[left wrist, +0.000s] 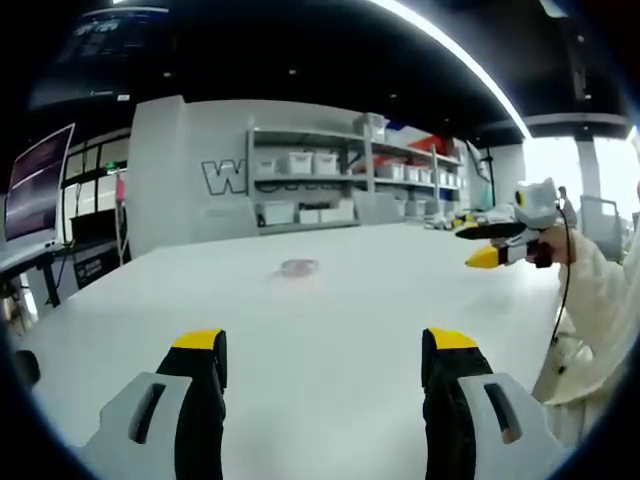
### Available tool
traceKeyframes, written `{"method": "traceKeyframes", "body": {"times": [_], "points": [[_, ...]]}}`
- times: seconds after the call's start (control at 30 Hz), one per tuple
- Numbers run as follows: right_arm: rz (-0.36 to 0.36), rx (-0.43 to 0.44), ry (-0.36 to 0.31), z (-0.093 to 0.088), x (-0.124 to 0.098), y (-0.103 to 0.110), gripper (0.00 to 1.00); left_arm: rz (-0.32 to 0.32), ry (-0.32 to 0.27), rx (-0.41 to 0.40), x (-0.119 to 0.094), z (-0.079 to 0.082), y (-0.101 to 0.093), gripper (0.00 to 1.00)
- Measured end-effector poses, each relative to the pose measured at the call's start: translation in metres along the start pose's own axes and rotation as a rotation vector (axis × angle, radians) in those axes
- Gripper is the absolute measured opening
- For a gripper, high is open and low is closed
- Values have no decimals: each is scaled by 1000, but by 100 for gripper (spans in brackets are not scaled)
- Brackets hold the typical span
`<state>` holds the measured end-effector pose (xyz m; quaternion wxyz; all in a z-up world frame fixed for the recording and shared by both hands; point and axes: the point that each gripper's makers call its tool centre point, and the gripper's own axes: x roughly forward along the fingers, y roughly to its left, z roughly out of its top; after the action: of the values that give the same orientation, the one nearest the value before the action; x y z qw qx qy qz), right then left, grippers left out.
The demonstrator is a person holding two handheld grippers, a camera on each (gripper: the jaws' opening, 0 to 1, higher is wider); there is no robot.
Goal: Open the resealable bag by pulling the two sides of the seal apart until the entire bag opening is separated and visibly accessible.
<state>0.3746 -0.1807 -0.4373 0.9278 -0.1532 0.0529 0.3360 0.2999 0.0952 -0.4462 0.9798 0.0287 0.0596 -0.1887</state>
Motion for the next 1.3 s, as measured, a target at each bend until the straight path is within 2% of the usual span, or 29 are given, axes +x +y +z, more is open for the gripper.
{"method": "traceKeyframes", "body": {"times": [0.7, 0.97, 1.3], "points": [[-9, -78, 30, 1, 13, -8, 70, -7, 0, 8, 0, 3, -4, 79], [4, -80, 15, 4, 19, -6, 69, -7, -5, 10, -1, 5, -4, 79], [11, -125, 27, 5, 27, -4, 69, -7, -4, 10, -2, 4, -4, 79]]}}
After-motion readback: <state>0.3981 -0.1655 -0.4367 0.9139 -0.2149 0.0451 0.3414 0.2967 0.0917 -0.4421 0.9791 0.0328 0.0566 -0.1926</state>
